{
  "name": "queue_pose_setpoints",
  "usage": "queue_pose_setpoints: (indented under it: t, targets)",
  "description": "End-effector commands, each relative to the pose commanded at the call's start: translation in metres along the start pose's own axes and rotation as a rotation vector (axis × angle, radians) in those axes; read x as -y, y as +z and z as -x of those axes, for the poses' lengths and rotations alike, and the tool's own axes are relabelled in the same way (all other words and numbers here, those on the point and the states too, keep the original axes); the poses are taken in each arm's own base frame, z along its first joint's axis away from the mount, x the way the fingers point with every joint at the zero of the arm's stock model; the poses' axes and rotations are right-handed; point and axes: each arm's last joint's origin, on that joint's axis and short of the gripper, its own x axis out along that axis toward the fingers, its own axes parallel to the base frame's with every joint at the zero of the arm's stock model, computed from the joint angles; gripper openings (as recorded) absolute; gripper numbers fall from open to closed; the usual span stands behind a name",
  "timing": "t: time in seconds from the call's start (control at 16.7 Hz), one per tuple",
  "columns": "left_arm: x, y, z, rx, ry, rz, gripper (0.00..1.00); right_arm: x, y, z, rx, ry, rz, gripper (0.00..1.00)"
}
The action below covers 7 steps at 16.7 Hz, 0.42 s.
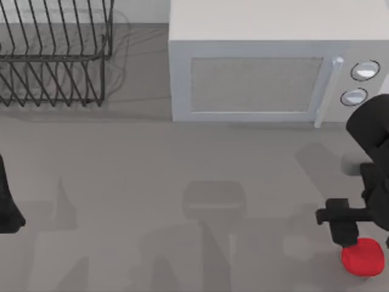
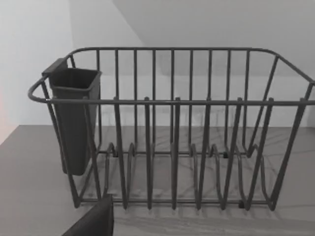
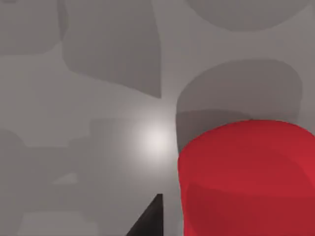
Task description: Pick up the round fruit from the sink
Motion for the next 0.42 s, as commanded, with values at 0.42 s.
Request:
queue_pose_setpoints:
  t: [0.42]
  targets:
    - [0.0, 0.0, 0.0, 0.0, 0.0, 0.0, 1.0, 0.0, 0.0, 0.0, 0.0, 0.0, 0.0, 1.0]
